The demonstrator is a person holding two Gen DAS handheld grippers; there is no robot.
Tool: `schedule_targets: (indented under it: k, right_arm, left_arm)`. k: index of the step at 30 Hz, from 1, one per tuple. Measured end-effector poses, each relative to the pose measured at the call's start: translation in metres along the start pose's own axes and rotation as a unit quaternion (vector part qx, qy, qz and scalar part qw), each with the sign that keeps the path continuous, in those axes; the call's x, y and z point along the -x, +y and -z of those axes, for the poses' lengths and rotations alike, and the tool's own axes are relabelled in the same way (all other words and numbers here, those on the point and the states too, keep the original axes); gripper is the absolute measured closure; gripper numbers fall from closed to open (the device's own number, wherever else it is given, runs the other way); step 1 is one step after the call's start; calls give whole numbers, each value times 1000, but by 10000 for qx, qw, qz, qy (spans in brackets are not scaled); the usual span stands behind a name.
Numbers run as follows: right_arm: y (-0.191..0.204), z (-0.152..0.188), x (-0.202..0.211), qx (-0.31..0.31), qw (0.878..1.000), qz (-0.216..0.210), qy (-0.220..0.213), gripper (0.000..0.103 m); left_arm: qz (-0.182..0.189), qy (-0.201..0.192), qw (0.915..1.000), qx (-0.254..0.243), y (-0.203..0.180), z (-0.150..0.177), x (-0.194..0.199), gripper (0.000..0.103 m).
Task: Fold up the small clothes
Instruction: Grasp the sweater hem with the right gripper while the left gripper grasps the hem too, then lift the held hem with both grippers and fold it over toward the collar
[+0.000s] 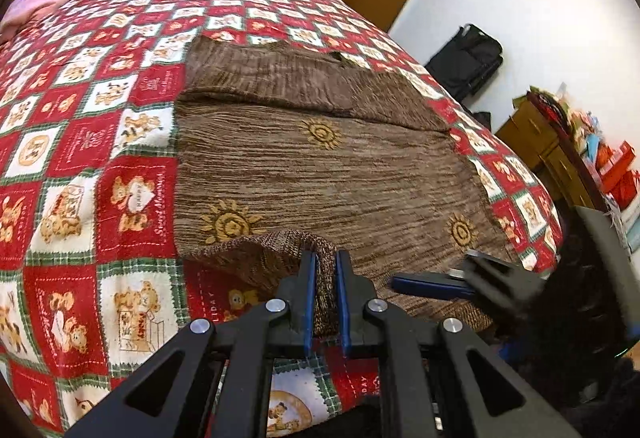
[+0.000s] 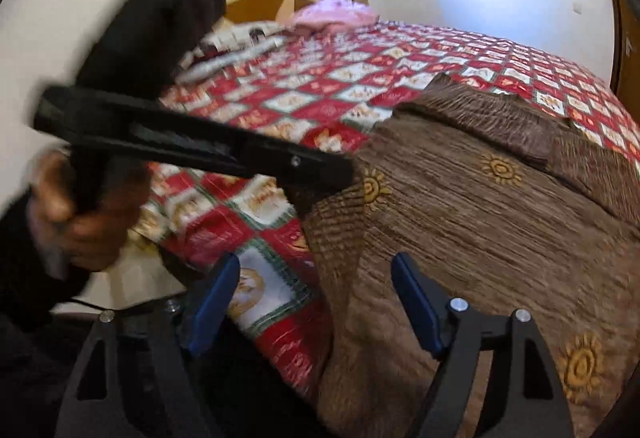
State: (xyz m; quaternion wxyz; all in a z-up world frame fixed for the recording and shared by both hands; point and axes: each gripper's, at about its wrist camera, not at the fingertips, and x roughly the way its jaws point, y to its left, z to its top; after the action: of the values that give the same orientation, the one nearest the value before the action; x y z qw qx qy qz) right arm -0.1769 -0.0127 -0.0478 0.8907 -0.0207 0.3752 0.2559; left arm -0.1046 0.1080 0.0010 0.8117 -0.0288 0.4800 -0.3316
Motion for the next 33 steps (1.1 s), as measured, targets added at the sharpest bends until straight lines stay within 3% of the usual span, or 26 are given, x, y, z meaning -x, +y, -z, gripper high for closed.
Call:
schedule_targets:
  k: [1,2,3,4,6,8,9,10,14,15,17,18,19,22,23,24,28,29,31,32,33]
  right_arm:
    - [0,-2,-10,45,9998,138,99,30]
    - [-3,-3,-18,29,9994,306,169,62]
    - [-10,-4,-27,-115,9987,402,290,80]
    - [-23,-3,-32,-445,9976,333,421,92]
    - [-54,1,-34,-1264,9913,74,356,90]
    - [-80,9,-32,-1816,9828,9,328,90]
    - [-92,13,-30,-2057,9781,-113,295,90]
    - [-101,17,-28,-2268,9732,-268,254,90]
    - [-112,23,-25,-2522,9661,-486,276,90]
    - [-110,21,-25,-2501,9664,-510,296,90]
    - [-109,18,-22,-2481,9668,-534,315,90]
    - [-110,16,-20,-2477,9666,-589,305,90]
    - [-112,14,-16,-2486,9659,-670,275,90]
    - [-116,5,-10,-2570,9618,-912,230,90]
    - [-119,2,-8,-2588,9609,-954,226,90]
    - [-121,0,-8,-2599,9608,-937,228,90]
    - [-138,-10,-12,-2699,9585,-879,276,90]
    - [-140,-11,-14,-2710,9580,-896,281,90]
    - [-148,-14,-15,-2753,9571,-857,274,90]
    - [-150,-15,-14,-2763,9572,-819,263,90]
    - [-154,-16,-13,-2786,9571,-757,234,90]
  left_arm:
    - [17,40,10000,-72,-1,0,1,93]
    - [-9,66,9998,-160,-3,0,4,93]
    - [-100,79,9996,-246,-2,-1,8,92]
    - [-206,70,9993,-315,0,-2,12,89]
    - [-525,-87,9974,-490,8,-4,23,82]
    - [-699,-235,9950,-676,14,-3,29,58]
    - [-726,-320,9936,-800,17,-3,32,39]
    - [-683,-417,9921,-967,19,-2,33,33]
    - [-366,-320,9784,-2010,7,5,24,33]
    - [-522,-324,9672,-2466,-1,10,19,33]
    - [-1149,-427,9278,-3524,-15,26,7,33]
    - [-1361,-420,9037,-4037,-20,35,-1,33]
    - [-1448,-374,8791,-4526,-24,44,-8,33]
    - [-1481,-274,8180,-5552,-33,65,-26,33]
    - [-1462,-255,8002,-5810,-36,70,-33,33]
    - [-1421,-220,7914,-5941,-38,71,-39,33]
    - [-1402,-103,7724,-6194,-41,63,-66,33]
    - [-1437,-74,7709,-6205,-39,58,-73,33]
    - [-1301,73,7918,-5967,-33,39,-84,33]
    - [-1118,215,8121,-5723,-27,26,-89,33]
    - [-1018,312,8261,-5533,-23,18,-94,33]
